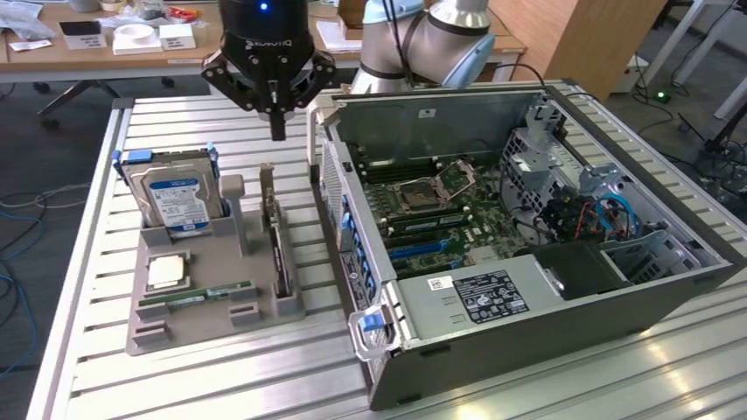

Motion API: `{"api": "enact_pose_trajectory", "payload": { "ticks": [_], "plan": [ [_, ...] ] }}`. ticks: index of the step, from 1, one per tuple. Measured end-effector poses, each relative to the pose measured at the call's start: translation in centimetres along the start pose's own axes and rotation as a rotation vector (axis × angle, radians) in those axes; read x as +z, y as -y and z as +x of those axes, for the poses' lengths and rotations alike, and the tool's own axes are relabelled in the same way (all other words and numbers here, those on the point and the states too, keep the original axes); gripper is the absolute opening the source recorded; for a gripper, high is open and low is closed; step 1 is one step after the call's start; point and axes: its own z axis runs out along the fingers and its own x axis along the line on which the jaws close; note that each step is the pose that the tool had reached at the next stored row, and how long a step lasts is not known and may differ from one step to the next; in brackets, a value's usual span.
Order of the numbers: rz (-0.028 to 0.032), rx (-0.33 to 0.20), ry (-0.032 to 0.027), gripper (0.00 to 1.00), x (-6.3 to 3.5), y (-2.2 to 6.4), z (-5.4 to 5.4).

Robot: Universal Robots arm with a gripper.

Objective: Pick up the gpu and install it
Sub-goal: 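Reach for the gpu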

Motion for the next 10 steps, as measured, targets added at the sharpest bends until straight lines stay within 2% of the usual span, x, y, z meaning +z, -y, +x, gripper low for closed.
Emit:
{"api": "enact_pose_trajectory", "payload": {
  "ticks": [10],
  "plan": [
    [0.0, 0.0, 0.0, 0.11, -0.01, 0.07, 0.73]
  ]
}}
